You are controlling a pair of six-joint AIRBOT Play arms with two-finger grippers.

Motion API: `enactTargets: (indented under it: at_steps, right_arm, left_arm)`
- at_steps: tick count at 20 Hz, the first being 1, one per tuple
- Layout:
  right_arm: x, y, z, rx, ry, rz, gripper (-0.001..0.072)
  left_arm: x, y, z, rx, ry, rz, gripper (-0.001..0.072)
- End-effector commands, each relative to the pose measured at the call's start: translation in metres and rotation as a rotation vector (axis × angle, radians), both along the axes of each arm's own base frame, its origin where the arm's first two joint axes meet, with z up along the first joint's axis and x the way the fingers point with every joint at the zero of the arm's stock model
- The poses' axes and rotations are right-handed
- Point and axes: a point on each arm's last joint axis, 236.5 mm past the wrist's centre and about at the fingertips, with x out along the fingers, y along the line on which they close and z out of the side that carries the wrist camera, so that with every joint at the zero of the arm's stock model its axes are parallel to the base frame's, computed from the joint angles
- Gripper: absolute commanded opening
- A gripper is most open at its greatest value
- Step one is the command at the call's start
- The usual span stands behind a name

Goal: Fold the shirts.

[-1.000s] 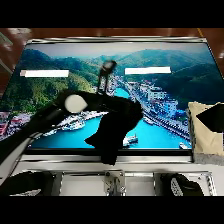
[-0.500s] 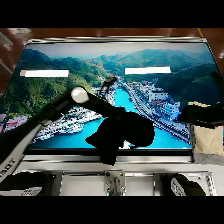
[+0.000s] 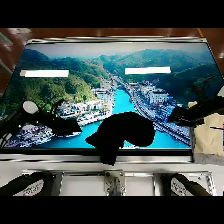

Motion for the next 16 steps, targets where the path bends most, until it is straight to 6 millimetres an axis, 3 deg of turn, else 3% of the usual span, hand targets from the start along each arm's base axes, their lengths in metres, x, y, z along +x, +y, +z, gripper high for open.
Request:
enactTargets:
  at_steps: [1, 5, 7, 8, 9, 10, 11, 12, 16]
  right_arm:
    - [0.009, 0.003, -0.02, 0.031, 0.031, -0.012, 0.0597]
    - [-0.002, 0.013, -0.029, 0.088, 0.126, 0.009, 0.0601]
    - [0.003, 0.012, -0.032, 0.086, 0.11, -0.003, 0.0607]
    - [0.004, 0.014, -0.035, 0.095, 0.111, -0.014, 0.067]
    - [0.002, 0.019, -0.039, 0.113, 0.12, -0.028, 0.0673]
    - [-0.001, 0.025, -0.043, 0.14, 0.132, -0.039, 0.0673]
    - [-0.006, 0.032, -0.048, 0.17, 0.15, -0.049, 0.0673]
    - [-0.012, 0.038, -0.055, 0.194, 0.173, -0.06, 0.0673]
    - [-0.025, 0.064, -0.088, 0.264, 0.201, -0.124, 0.0673]
  left_arm:
    - [-0.014, -0.005, -0.042, -0.026, 0.032, 0.148, 0.0714]
    - [-0.019, -0.039, -0.062, -0.035, 0.028, 0.102, 0.0714]
    - [-0.018, -0.053, -0.068, -0.043, 0.026, 0.109, 0.0707]
    - [-0.02, -0.059, -0.071, -0.044, 0.025, 0.107, 0.0705]
    - [-0.021, -0.067, -0.075, -0.045, 0.023, 0.106, 0.0686]
    - [-0.02, -0.073, -0.076, -0.048, 0.018, 0.11, 0.0509]
    - [-0.018, -0.077, -0.076, -0.054, 0.005, 0.122, 0.0233]
    - [-0.014, -0.08, -0.074, -0.06, -0.01, 0.126, 0.0038]
    - [-0.006, -0.082, -0.065, -0.077, -0.072, 0.064, 0.0036]
